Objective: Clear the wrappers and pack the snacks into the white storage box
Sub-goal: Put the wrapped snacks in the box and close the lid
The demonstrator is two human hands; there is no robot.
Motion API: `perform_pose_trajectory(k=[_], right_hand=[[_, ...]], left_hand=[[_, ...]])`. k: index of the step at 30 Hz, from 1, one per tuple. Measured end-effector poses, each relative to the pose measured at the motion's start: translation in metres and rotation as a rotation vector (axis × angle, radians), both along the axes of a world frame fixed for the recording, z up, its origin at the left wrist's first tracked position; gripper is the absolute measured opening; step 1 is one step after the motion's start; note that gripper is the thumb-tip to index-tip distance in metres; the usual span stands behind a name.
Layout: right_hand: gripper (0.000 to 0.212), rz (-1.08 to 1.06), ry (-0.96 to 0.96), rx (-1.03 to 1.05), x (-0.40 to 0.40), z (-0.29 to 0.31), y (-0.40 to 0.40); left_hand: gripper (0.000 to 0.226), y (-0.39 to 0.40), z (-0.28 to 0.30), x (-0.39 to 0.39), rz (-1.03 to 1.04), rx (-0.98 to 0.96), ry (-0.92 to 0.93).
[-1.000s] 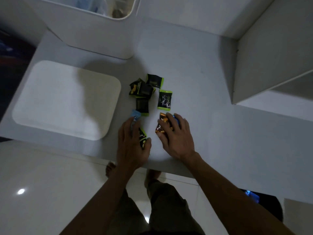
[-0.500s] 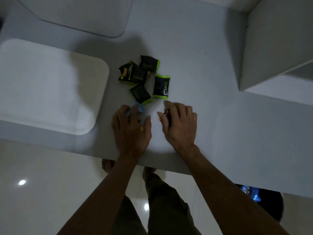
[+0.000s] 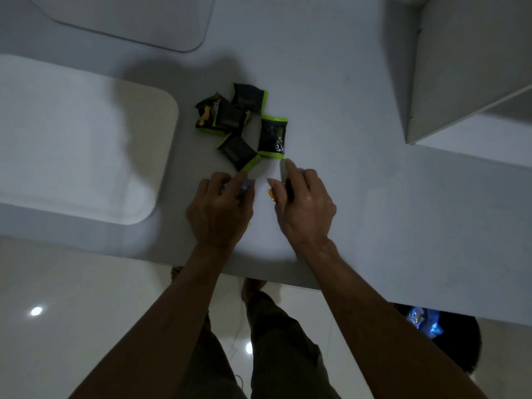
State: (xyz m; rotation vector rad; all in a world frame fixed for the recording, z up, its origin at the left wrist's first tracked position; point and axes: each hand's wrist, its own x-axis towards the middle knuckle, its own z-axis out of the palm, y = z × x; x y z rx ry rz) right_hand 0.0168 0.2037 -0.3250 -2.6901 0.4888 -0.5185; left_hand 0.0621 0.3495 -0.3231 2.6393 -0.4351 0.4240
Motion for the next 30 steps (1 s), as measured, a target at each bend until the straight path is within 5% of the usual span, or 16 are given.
perform_pose_trajectory(k=[11, 24, 30], right_hand=[[0.048, -0.194, 0.091, 0.317, 0.019, 0.079, 0.013], [0.046, -0.116, -0.274, 0.395, 0.188, 0.232, 0.067], [0.043, -0.120, -0.237, 0.366, 0.267, 0.255, 0.097]], left_hand=[[0.028, 0.007, 0.080, 0.028, 0.152, -0.208, 0.131], [0.027, 0.053, 0.247, 0.180, 0.246, -0.381, -0.239], [0.033, 0.076, 0.271, 0.268, 0.175, -0.450, -0.161]])
